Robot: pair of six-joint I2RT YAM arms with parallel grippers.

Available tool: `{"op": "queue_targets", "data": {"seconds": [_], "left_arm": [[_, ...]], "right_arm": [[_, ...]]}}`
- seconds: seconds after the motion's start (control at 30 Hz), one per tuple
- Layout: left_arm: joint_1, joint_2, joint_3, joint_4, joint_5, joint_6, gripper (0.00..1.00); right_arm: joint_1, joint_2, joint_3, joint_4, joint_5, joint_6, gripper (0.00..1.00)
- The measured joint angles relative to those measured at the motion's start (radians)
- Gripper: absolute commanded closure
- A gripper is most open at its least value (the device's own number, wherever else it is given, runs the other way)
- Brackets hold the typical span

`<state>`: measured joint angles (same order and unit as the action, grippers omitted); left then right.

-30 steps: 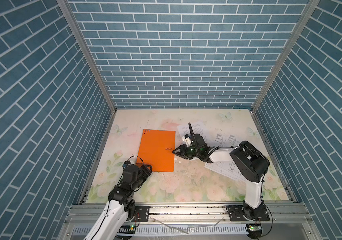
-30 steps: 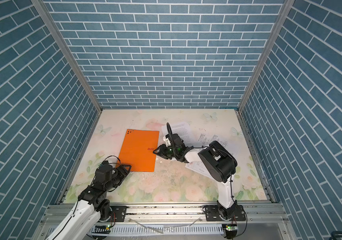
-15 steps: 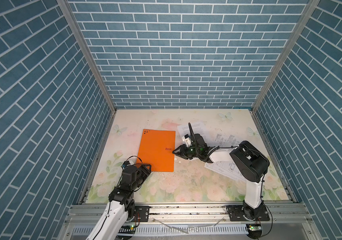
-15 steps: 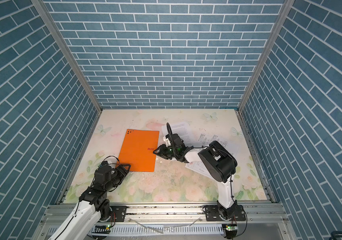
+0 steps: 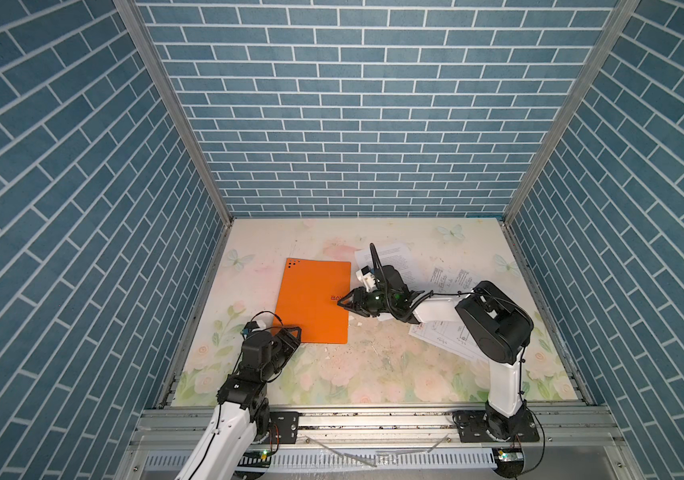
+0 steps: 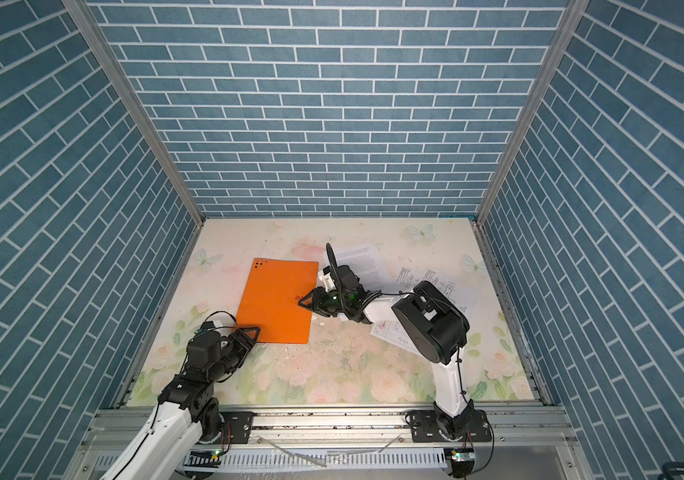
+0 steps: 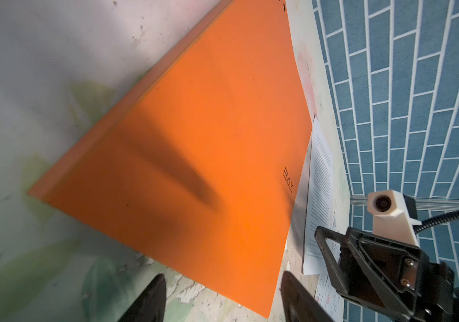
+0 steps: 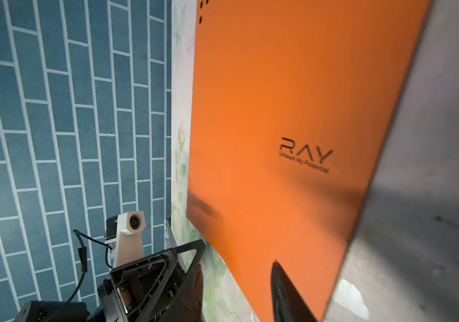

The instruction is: Put the files into the folder

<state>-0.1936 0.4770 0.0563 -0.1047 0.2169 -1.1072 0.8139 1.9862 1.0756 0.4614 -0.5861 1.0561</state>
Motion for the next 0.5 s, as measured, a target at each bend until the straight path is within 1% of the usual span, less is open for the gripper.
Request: {"op": "queue_targets", "data": {"seconds": [0.17, 0.5], "left_arm": [[0.002, 0.0, -0.006, 0.013, 0.005, -0.015, 0.31], [0.009, 0.0, -0.006, 0.013, 0.005, -0.03, 0.29]], "right_arm": [[0.011, 0.036, 0.06, -0.03, 0.0, -0.017, 0.6], [0.014, 0.108, 0.098, -0.141, 0.034, -0.042, 0.6]]}}
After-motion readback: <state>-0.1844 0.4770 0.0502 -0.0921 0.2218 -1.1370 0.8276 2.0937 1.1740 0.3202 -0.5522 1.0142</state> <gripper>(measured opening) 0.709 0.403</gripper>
